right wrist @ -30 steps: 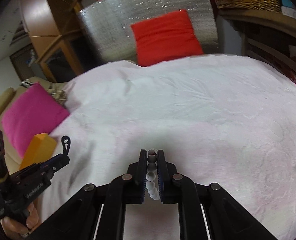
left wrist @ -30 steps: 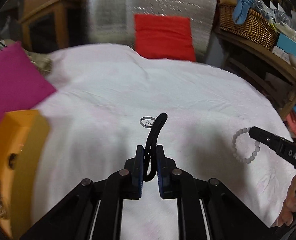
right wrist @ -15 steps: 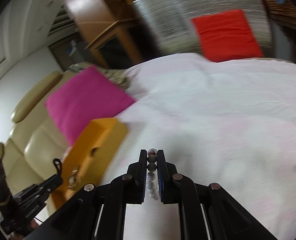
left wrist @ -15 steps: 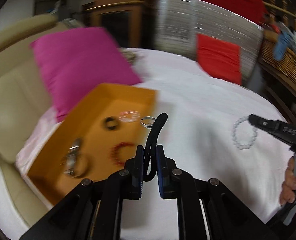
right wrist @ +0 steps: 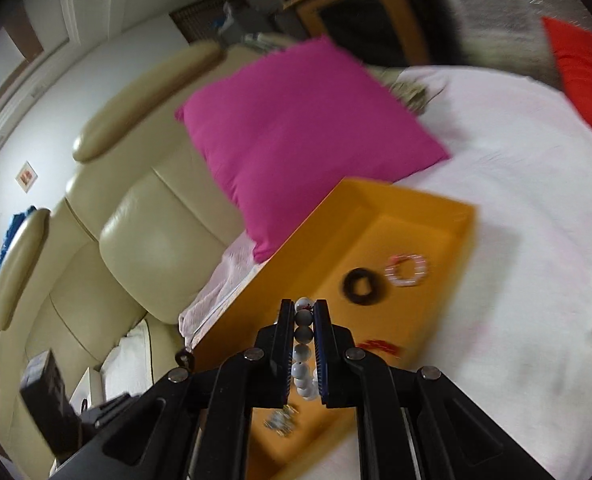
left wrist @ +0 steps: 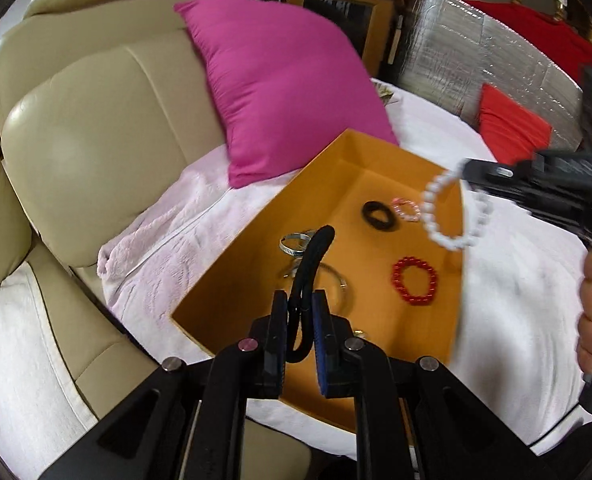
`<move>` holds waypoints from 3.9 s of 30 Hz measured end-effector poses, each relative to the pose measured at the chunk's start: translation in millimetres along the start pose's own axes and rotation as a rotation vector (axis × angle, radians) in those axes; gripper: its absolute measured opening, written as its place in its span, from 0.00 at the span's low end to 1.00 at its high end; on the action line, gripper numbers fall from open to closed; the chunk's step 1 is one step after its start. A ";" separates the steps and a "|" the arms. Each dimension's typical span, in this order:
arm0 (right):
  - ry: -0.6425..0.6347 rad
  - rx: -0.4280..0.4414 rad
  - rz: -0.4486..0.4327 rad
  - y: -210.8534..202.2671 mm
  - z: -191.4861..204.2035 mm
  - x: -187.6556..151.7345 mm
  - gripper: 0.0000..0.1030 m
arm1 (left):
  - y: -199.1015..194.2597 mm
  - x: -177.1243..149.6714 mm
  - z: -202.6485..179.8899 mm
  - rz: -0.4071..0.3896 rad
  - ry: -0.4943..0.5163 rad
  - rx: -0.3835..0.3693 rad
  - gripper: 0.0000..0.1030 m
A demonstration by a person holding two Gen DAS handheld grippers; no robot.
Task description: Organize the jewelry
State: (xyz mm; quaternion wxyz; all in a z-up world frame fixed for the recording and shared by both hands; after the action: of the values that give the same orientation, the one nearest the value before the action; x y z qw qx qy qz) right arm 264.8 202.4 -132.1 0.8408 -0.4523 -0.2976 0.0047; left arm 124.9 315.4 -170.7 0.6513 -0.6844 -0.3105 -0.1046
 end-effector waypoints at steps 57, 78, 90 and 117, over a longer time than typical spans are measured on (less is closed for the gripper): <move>-0.138 -0.170 -0.152 -120.2 -34.0 -107.3 0.68 | -60.1 33.3 -42.3 -0.125 0.245 0.426 0.78; -0.254 -0.241 -0.226 -196.3 32.6 -157.6 0.68 | -189.9 -39.5 -33.8 -0.253 0.161 0.532 0.79; -0.234 -0.298 -0.237 -219.9 48.9 -171.7 0.68 | -235.7 -68.3 -24.9 -0.297 0.089 0.565 0.80; -0.197 -0.345 -0.178 -219.7 65.7 -183.9 0.69 | -260.1 -79.5 -41.2 -0.310 0.074 0.432 0.81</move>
State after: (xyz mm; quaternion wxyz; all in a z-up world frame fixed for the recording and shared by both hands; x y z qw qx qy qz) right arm 22.9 71.4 -28.4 0.7149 -0.5588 -0.4132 -0.0764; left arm -72.8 242.4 6.1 0.7693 -0.4698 -0.4026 -0.1592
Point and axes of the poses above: each gripper's, at about its wrist camera, not at the fingertips, and y roughly the way its jaws point, z to its left, x to its top, the point moved 8 cm from there along y, roughly the way its jaws point, and after that the axes turned 9 degrees about z, right-handed, at the moved point
